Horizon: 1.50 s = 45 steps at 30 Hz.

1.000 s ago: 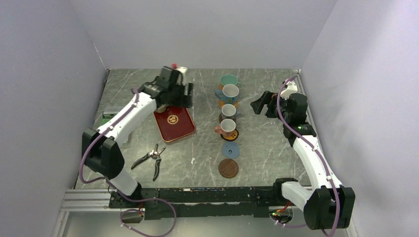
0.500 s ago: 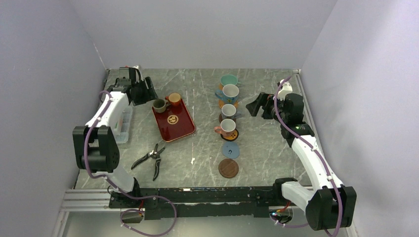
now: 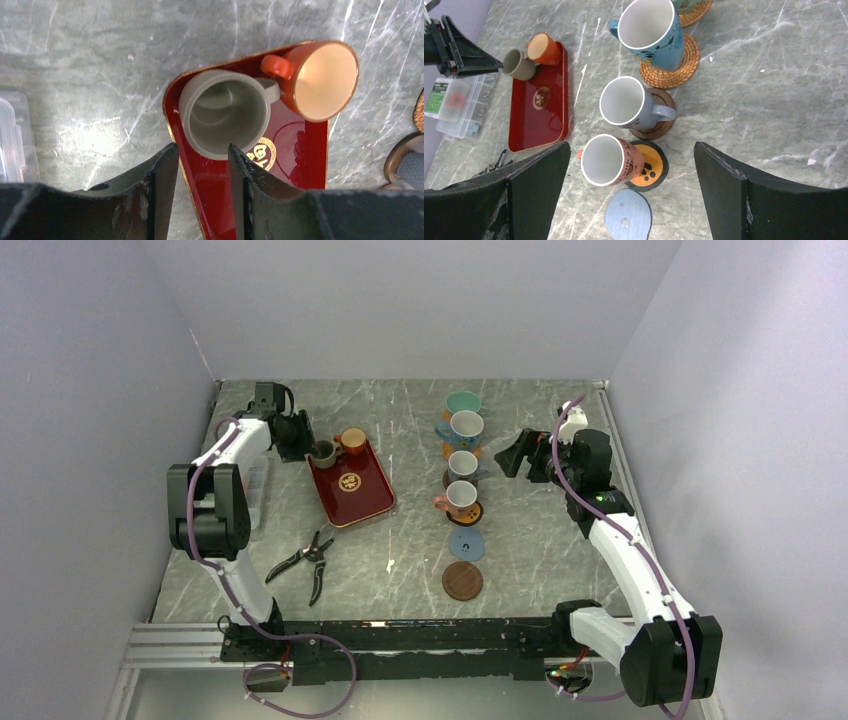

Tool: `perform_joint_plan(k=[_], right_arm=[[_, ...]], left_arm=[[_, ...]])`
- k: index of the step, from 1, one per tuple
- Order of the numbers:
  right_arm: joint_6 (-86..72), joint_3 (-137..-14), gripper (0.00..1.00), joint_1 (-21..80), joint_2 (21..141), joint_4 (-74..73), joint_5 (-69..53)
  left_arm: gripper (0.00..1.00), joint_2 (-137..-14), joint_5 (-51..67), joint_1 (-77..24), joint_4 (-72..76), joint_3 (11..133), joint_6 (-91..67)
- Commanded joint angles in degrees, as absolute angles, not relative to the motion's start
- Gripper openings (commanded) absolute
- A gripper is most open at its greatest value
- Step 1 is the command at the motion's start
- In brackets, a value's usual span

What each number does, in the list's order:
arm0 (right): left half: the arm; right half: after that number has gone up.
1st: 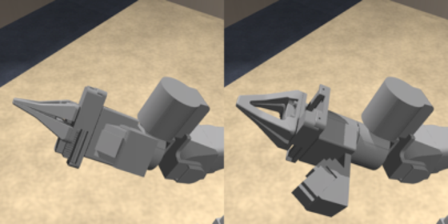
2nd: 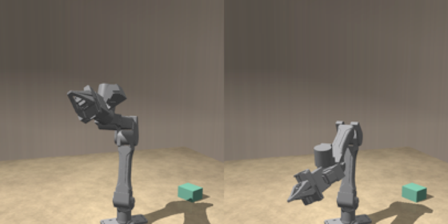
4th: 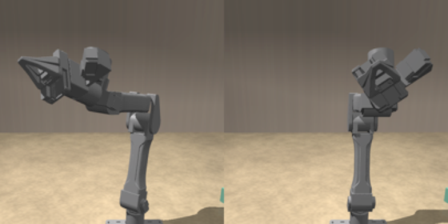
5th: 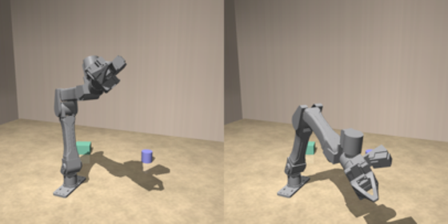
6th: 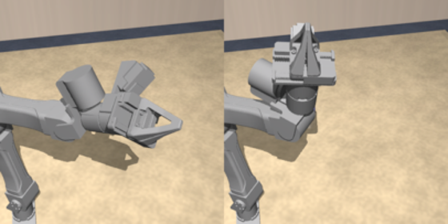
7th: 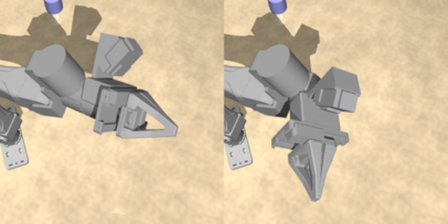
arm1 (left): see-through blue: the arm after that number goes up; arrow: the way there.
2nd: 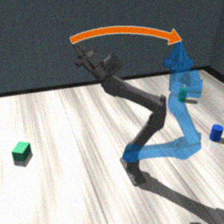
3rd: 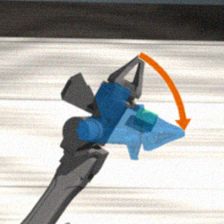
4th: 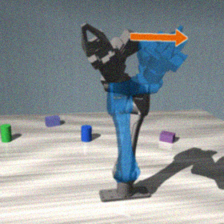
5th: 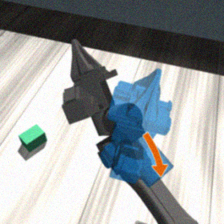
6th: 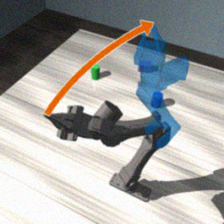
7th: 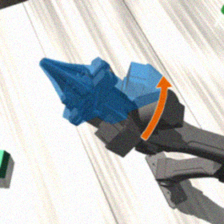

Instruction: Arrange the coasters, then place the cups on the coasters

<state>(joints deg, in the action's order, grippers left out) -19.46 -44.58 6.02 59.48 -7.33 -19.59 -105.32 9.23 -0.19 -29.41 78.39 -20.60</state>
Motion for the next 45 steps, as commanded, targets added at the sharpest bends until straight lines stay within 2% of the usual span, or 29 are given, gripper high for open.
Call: perform_joint_plan(k=[1,15,27,34,45], right_arm=[[-18.14,-47.11,1.0,6.25,59.44,-7.25,-18.61],[-17.32,-46.69,1.0,6.24,58.18,-7.76,-18.42],[-17.16,-46.48,1.0,6.24,57.81,-7.82,-17.69],[-18.28,-46.28,0.99,6.24,56.11,-8.22,-13.08],[-18.19,-43.32,1.0,6.24,49.4,-5.67,-8.01]], left_arm=[[0.45,-107.54,8.87,-0.18,-28.65,82.59,-19.67],[0.33,-112.21,8.19,-0.18,-30.85,85.28,-17.88],[0.03,-111.27,4.71,-2.13,-31.93,85.63,-16.62],[0.03,-103.87,3.28,-5.0,-32.59,83.46,-17.28],[0.03,-91.84,-1.93,-17.66,-38.26,76.82,-22.73]])
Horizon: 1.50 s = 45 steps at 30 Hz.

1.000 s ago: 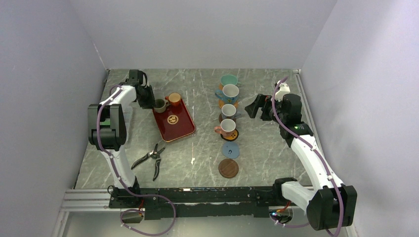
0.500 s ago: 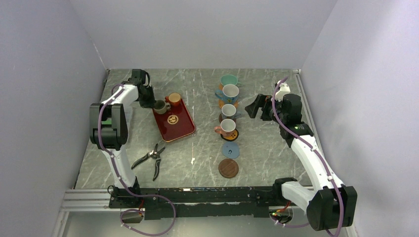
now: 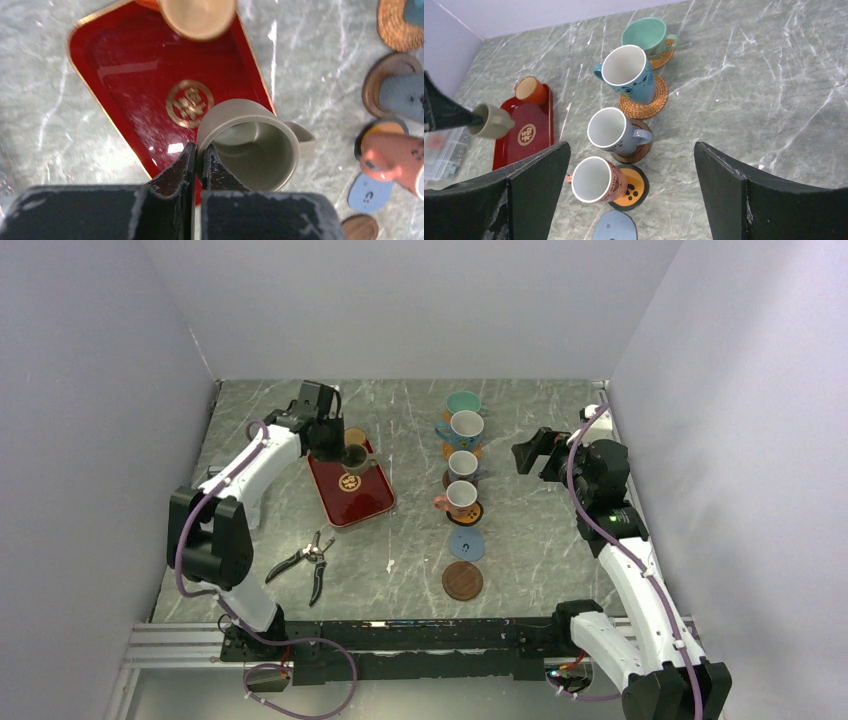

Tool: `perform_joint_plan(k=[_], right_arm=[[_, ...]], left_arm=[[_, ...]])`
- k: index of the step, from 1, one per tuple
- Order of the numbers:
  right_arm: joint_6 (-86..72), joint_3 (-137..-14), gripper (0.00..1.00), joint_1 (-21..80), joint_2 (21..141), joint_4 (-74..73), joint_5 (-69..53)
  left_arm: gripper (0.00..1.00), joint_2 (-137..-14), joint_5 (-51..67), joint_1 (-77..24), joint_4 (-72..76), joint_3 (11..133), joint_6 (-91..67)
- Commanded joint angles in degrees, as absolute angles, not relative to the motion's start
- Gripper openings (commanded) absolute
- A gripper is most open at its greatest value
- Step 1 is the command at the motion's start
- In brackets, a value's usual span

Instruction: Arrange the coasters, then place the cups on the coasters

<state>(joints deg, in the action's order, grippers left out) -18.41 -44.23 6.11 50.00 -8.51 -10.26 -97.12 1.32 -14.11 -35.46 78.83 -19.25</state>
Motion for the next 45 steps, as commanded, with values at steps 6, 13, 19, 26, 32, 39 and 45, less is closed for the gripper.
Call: perform_joint_plan(k=[6,13,19,26,32,39,45], right_arm=[[-18.39,-43.02,1.0,6.24,49.64,-5.53,-8.33],[-18.36,-43.09,1.0,6.24,50.18,-5.81,-8.56],[-18.18,-42.99,1.0,6.25,50.14,-6.14,-8.36],[-18.13,-42.88,1.0,6.29,49.83,-6.35,-7.79],[-17.86,-42.7,1.0,6.25,49.23,-6.37,-7.62],[-17.86,-42.36,1.0,6.25,49.17,-5.97,-7.99],[-17.93,-42.13,1.0,6.25,49.51,-5.7,-8.17]], left_arm=[[0.03,-86.61,-6.92,-26.85,-41.98,74.29,-27.53],[0.03,-84.66,-9.57,-38.59,-45.04,71.35,-35.73],[0.03,-88.62,-10.55,-48.55,-42.89,73.63,-42.58],[0.03,-98.54,-9.98,-54.81,-41.7,81.68,-46.16],[0.03,-105.6,-9.93,-57.82,-40.42,86.66,-48.09],[0.03,-109.42,-10.18,-58.48,-41.48,89.75,-49.92],[0.03,-111.09,-10.24,-58.89,-41.75,90.56,-51.5]])
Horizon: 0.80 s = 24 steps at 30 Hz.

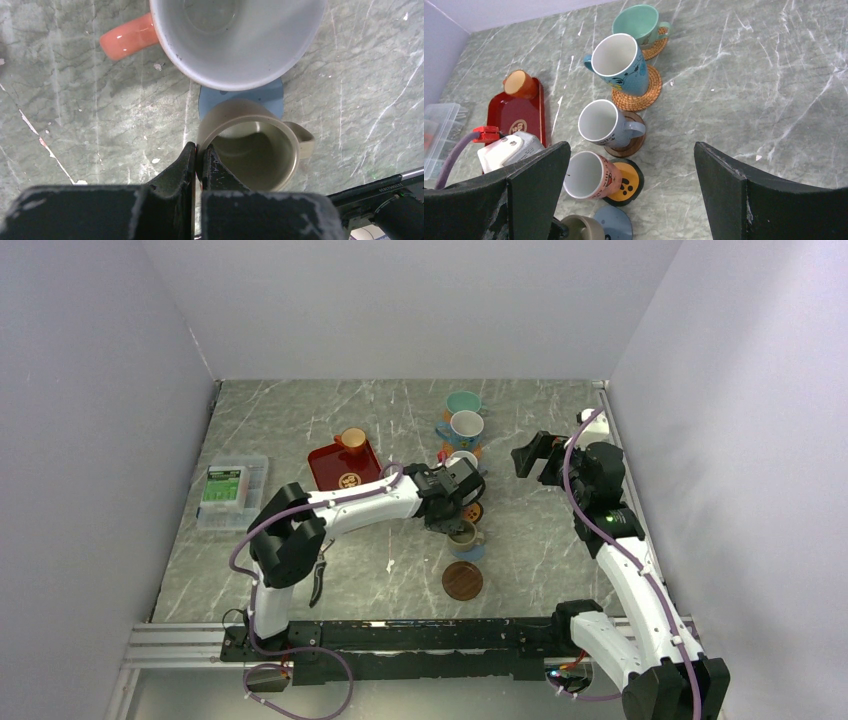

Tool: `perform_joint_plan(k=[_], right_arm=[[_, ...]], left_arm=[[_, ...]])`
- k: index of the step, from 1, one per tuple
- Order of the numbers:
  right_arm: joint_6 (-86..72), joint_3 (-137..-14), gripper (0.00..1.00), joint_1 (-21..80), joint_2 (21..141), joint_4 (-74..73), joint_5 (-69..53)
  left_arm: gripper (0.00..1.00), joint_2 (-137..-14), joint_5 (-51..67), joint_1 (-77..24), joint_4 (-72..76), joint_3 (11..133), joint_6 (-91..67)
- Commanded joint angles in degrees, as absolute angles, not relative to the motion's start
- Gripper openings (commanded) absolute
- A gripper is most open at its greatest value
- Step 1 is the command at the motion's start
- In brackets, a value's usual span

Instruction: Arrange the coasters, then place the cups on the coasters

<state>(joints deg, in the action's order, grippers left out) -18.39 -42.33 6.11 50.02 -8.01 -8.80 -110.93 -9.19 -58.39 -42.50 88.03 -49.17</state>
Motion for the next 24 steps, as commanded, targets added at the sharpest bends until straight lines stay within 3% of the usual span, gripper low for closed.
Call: perform_joint_plan(k=[1,24], right_arm=[[-17.93,-42.18,1.0,6.24,49.52,-5.67,-8.29],[-18.03,-42.11,1.0,6.24,50.6,-5.19,-9.32]], left_arm=[[0.03,-111.29,-10.2,-58.9,-41.56,90.53,-51.6],[0.04,-115.8,-8.79,-59.22,-39.32,92.34,-51.41]])
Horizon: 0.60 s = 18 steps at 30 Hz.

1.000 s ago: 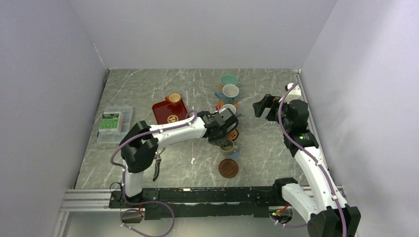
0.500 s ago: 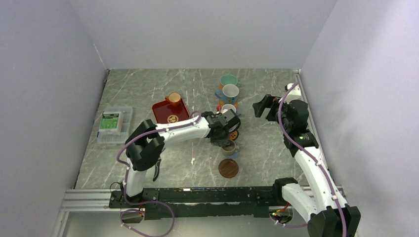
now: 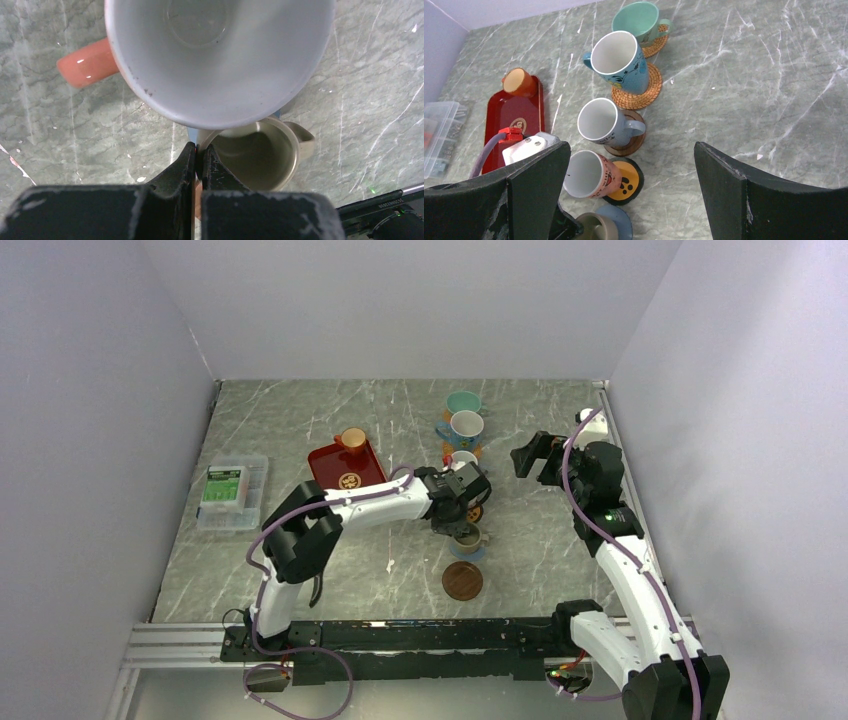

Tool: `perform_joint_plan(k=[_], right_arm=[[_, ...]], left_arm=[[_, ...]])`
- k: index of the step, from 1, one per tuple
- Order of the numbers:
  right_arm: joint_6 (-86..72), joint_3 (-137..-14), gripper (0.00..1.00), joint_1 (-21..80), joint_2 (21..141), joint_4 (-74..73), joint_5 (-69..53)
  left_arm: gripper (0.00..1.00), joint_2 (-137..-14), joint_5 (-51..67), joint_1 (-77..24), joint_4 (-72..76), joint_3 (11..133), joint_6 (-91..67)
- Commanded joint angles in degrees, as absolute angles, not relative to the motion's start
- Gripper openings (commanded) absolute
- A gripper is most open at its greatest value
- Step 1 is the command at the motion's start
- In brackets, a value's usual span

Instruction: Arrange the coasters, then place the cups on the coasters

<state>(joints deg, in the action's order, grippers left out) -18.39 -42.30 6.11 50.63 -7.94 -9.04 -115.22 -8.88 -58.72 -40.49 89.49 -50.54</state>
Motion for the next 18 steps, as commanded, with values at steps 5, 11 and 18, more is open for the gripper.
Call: perform_joint_plan(k=[5,11,18], right_arm=[[-18.09,-42.14,1.0,6.25,50.7,-5.21,-9.38],[-18.02,-42.15,1.0,6.27,50.69,-5.19,-9.4],[-18.07,-42.03,1.0,6.25,50.54,-5.26,-9.4]], left_arm=[[0.06,-115.89,-9.27,-59.38,-39.87,92.41,-51.29],[0.15,-116.01,-10.36,-60.11,-41.31,93.38,-50.72],[0.27,-115.45,-10.78,-60.47,-41.92,93.01,-50.92]])
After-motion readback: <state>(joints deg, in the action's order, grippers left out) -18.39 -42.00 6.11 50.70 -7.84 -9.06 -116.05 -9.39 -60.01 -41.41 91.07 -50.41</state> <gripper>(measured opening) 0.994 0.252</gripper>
